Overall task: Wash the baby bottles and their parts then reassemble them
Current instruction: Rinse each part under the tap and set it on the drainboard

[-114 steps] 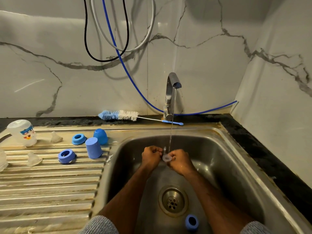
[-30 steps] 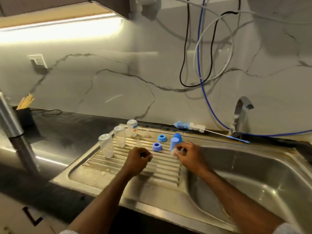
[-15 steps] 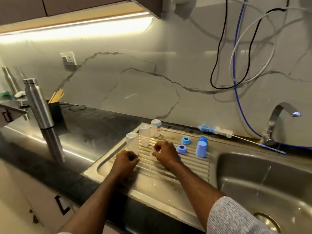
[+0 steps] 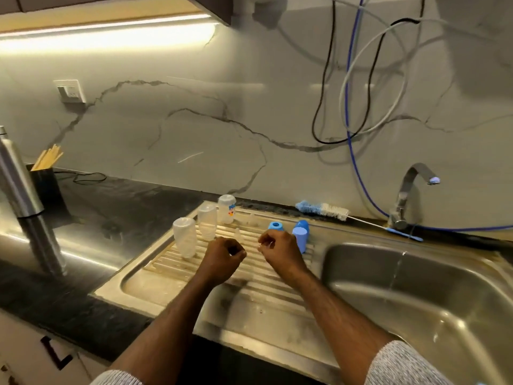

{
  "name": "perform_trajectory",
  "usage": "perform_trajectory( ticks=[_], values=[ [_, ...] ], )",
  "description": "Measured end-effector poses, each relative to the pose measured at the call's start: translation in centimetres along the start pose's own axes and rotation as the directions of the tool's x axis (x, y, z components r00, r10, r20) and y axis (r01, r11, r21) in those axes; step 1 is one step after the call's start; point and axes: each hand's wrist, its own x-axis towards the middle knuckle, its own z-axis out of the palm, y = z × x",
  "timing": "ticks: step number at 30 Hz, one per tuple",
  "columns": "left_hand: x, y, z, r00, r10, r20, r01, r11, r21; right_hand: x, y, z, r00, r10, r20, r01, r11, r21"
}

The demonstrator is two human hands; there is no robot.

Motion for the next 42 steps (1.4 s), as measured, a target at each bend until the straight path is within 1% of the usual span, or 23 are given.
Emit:
perform_trajectory(
  ticks=[2,4,6,10,13,15,17,20,21,22,24,26,29,31,33,34,35,36,37,38,39,40,42],
  values=[
    [0.6,2.7,2.7,0.998,0.056,0.036,-0.056,0.998,0.008,-0.9,2.4,-3.1,0.998,0.03,-0.063,-0.031,0.999,-0.014],
    [1.1,5.6,5.9,0.99,0.122,0.069,-0.121,0.993,-0.007,-2.2,5.1,-6.8,0.993,0.078,-0.092,-0.083,0.995,-0.051],
    [1.3,8.4,8.9,0.98,0.17,0.101,-0.167,0.985,-0.043,-3.7,7.9,-10.6,0.99,0.115,-0.082,-0.122,0.989,-0.08],
    [0.6,13.6,16.6,0.928,0.264,0.262,-0.241,0.964,-0.115,-8.3,14.4,-18.6,0.975,0.201,-0.092,-0.216,0.957,-0.194],
    [-0.9,16.2,22.3,0.89,0.268,0.37,-0.238,0.963,-0.124,-12.1,18.8,-23.1,0.939,0.342,-0.031,-0.336,0.896,-0.289],
    [-1.9,17.5,25.7,0.835,0.263,0.483,-0.219,0.965,-0.147,-14.5,21.1,-25.2,0.892,0.448,0.062,-0.407,0.854,-0.323],
    [-2.3,18.4,28.0,0.778,0.263,0.57,-0.22,0.965,-0.146,-16.1,22.5,-26.1,0.822,0.53,0.21,-0.432,0.82,-0.376],
    [-1.7,19.3,29.8,0.727,0.252,0.638,-0.217,0.967,-0.135,-16.6,23.4,-25.4,0.656,0.633,0.411,-0.392,0.751,-0.531],
    [-1.5,19.3,30.1,0.728,0.25,0.639,-0.218,0.967,-0.131,-16.5,23.4,-24.9,0.62,0.648,0.441,-0.357,0.734,-0.577],
    [-1.3,19.1,30.5,0.735,0.245,0.633,-0.217,0.968,-0.123,-16.4,23.5,-24.4,0.604,0.661,0.446,-0.338,0.718,-0.608],
    [-1.0,18.2,31.0,0.752,0.234,0.616,-0.22,0.97,-0.101,-16.1,23.3,-23.5,0.59,0.685,0.427,-0.328,0.687,-0.649],
    [-0.7,17.2,31.3,0.752,0.221,0.621,-0.223,0.972,-0.075,-16.1,23.0,-22.8,0.57,0.713,0.408,-0.302,0.643,-0.703],
    [0.1,16.2,31.3,0.777,0.174,0.605,-0.162,0.984,-0.075,-16.2,23.2,-21.9,0.556,0.737,0.384,-0.216,0.574,-0.79],
    [0.6,15.9,31.2,0.803,0.151,0.576,-0.117,0.989,-0.095,-16.2,23.4,-21.3,0.534,0.763,0.363,-0.239,0.548,-0.801],
    [0.8,15.8,31.1,0.818,0.136,0.559,-0.084,0.99,-0.117,-15.9,23.4,-21.0,0.505,0.768,0.394,-0.236,0.562,-0.793],
    [0.8,15.9,31.1,0.821,0.131,0.556,-0.073,0.989,-0.126,-15.6,23.4,-21.0,0.506,0.754,0.418,-0.227,0.584,-0.779],
    [0.8,16.0,31.1,0.824,0.128,0.552,-0.062,0.989,-0.136,-15.3,23.4,-21.1,0.54,0.726,0.426,-0.243,0.619,-0.747],
    [0.9,16.2,31.1,0.828,0.124,0.547,-0.05,0.988,-0.149,-14.8,23.4,-21.3,0.607,0.686,0.402,-0.292,0.662,-0.69],
    [1.1,16.3,31.1,0.834,0.118,0.538,-0.034,0.986,-0.164,-14.1,23.5,-21.6,0.692,0.636,0.341,-0.36,0.714,-0.601],
    [1.1,16.5,31.2,0.841,0.109,0.531,-0.017,0.985,-0.174,-13.3,23.6,-21.9,0.769,0.592,0.242,-0.433,0.76,-0.484],
    [1.2,16.7,31.3,0.847,0.097,0.522,0.0,0.983,-0.182,-12.2,23.7,-22.2,0.818,0.562,0.124,-0.49,0.793,-0.361],
    [1.2,16.9,31.4,0.854,0.083,0.514,0.021,0.981,-0.193,-11.1,23.8,-22.5,0.835,0.55,0.009,-0.531,0.811,-0.246],
    [1.4,17.2,31.6,0.869,0.052,0.493,0.065,0.974,-0.219,-8.8,23.9,-22.6,0.807,0.569,-0.158,-0.58,0.814,-0.032]
  ],
)
